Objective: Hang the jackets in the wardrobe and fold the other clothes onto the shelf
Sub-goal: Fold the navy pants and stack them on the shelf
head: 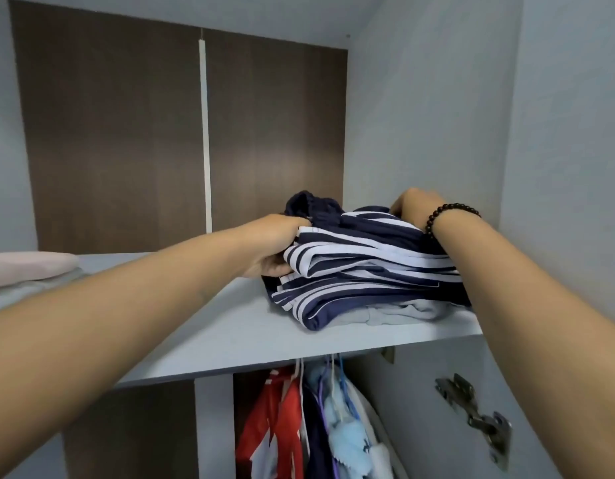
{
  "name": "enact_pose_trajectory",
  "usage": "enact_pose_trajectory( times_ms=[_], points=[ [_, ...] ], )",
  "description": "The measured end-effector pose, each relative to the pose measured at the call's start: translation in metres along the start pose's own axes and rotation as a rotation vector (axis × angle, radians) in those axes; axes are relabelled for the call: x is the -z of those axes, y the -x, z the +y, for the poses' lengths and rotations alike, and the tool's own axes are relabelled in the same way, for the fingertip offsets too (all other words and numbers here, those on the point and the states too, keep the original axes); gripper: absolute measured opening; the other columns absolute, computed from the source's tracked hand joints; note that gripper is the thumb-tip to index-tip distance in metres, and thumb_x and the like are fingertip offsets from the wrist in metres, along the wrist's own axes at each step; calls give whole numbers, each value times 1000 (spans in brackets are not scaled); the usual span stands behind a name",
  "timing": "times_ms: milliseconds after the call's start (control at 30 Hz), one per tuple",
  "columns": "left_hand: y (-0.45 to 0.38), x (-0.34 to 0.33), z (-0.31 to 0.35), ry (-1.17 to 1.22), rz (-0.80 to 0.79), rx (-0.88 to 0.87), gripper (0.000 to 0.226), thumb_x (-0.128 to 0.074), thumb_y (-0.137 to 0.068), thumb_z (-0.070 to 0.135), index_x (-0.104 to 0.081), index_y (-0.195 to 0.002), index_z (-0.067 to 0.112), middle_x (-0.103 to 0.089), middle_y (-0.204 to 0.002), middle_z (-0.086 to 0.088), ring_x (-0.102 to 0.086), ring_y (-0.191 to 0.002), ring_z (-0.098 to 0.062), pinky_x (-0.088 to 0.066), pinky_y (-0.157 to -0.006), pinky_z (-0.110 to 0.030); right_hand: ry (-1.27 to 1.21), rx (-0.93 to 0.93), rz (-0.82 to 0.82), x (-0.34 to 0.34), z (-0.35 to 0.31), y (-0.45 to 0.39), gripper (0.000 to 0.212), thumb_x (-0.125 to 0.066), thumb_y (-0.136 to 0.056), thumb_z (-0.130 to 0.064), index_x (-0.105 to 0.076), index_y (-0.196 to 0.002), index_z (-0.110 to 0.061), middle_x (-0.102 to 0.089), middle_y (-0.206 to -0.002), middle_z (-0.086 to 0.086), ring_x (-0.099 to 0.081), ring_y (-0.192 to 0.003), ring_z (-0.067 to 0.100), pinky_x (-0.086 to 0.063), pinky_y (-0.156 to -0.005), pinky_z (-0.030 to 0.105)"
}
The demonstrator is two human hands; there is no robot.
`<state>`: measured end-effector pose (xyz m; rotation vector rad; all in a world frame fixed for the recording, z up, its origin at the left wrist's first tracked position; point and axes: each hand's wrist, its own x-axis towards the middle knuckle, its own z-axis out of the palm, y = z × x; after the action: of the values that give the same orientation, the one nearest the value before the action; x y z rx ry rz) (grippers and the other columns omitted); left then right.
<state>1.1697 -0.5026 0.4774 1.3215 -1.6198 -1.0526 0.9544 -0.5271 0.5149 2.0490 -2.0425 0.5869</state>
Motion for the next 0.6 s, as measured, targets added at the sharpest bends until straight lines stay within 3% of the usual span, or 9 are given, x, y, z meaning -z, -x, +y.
enact_pose_trajectory(
  times_ms=[33,67,133,200,233,300,367,467,600],
  points=[
    [6,1,0,-61,26,5,22,-48,-95,37,-60,-86,20,-55,-57,6,-50,-47,-8,-43,-42,-16,-17,3,34,1,0,5,27,-51,-96,-17,-67,-116,-9,-65,-116,16,-60,-105,34,-47,-88,32],
    [10,3,0,-122,43,-5,28,-46,-94,46,-58,-93,21,-56,-59,7,-51,-49,-8,-42,-44,-16,-47,19,105,2,1,11,27,-51,-95,-18,-67,-116,-12,-65,-118,15,-59,-106,35,-49,-91,35],
    [15,7,-6,-225,96,-80,68,-46,-82,67,-42,-133,21,-66,-103,1,-64,-88,-16,-54,-75,-30,-152,78,279,1,4,34,28,-52,-93,-24,-66,-118,-22,-64,-121,10,-57,-111,33,-46,-96,35],
    [26,7,-20,-414,92,-216,104,-44,-63,82,-2,-150,42,-33,-153,1,-42,-133,-22,-37,-106,-38,-296,153,347,-8,3,67,30,-46,-89,-44,-66,-110,-34,-68,-112,-1,-58,-109,26,-42,-94,33],
    [33,5,-28,-497,26,-290,108,-44,-59,84,11,-146,50,-14,-160,6,-29,-141,-19,-28,-109,-33,-303,187,325,-16,-1,83,40,-38,-84,-58,-62,-111,-39,-66,-111,-8,-56,-110,22,-37,-100,39],
    [42,-2,-45,-602,-88,-372,106,-50,-64,79,27,-135,60,10,-161,11,-18,-146,-11,-20,-105,-25,-199,209,252,-37,-7,96,66,-21,-76,-74,-42,-131,-45,-50,-131,-14,-39,-127,16,-6,-113,53],
    [38,-9,-59,-657,-89,-400,104,-57,-78,67,33,-131,60,15,-161,7,-24,-145,-15,-23,-107,-24,-109,185,232,-56,-8,93,76,-13,-81,-77,-20,-146,-38,-30,-146,-9,-18,-138,14,13,-112,52],
    [21,-10,-61,-686,-59,-407,104,-58,-84,60,34,-134,56,11,-162,1,-21,-147,-19,-21,-117,-35,-111,173,214,-70,-9,77,80,-9,-79,-75,-11,-149,-34,-22,-151,-4,-11,-141,15,18,-110,50],
    [5,-2,-60,-698,-67,-382,106,-58,-86,57,33,-138,49,9,-163,-4,-2,-150,-20,-17,-120,-45,-78,148,180,-76,-12,55,72,-19,-88,-67,-13,-149,-30,-22,-152,-1,-12,-142,19,16,-111,54]
  ],
)
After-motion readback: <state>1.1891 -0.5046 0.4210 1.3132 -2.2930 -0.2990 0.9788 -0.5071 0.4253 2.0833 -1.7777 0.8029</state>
